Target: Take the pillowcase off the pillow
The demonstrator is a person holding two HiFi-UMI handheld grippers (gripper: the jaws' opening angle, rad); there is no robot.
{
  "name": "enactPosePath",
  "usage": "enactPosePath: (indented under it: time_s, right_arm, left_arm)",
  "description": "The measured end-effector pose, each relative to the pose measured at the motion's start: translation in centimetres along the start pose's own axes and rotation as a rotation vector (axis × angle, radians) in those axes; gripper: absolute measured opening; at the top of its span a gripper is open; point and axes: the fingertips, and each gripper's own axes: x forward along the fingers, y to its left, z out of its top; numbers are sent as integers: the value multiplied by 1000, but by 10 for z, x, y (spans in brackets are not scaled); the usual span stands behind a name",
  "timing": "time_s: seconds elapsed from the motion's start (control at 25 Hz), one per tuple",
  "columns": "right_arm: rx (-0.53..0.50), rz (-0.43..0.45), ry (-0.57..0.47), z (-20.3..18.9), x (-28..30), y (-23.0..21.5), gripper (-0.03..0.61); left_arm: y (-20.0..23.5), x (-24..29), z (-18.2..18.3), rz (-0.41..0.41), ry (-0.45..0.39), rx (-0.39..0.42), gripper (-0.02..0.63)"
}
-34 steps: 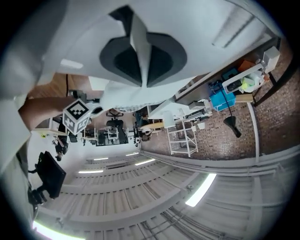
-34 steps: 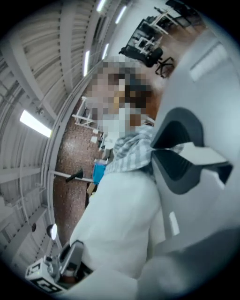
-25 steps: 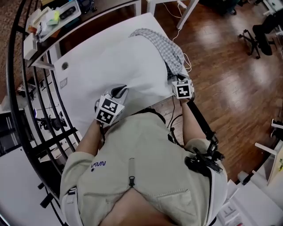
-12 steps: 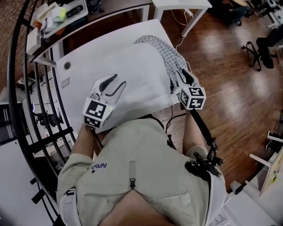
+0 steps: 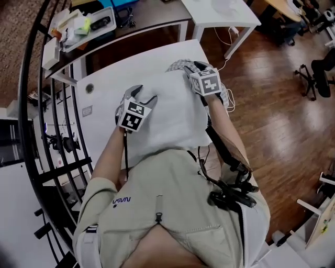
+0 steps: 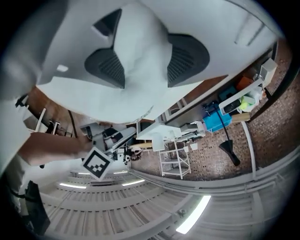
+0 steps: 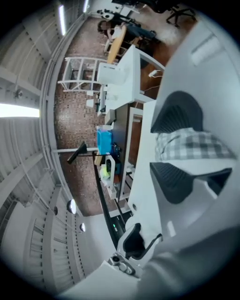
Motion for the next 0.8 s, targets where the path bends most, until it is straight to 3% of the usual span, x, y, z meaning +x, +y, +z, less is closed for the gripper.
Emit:
enactPosePath:
  time_s: [0.08,0.16,0.28,0.4,0.52,0.72,0.8]
  right_arm:
    - [-18,18,122,-19,23,1,202]
    - [-34,41,219,-40,37,5,194]
    - [-20,27,197,-34,40,2,72]
    - [3,-78,121,-13,35,-26,9]
    - [36,-161,139,-20,35,-64,9]
    - [70,-222,355,-96,46,-98,11]
    - [100,-171,340,-117,53,-90,32]
  left_arm:
    - [-8,4,-9,-29,20,-5,256]
    - [-18,4,-16,-44,32,23,158]
    - [-26,-4,-22,-30,1,54,40]
    - [-31,-19,-21,-15,-38,58,29]
    - [-36,-34,-25,-6,-72,57,29]
    - [-35,-36,-29,40,-106,68,42]
    - [-32,-34,-26,39,-130,67,78]
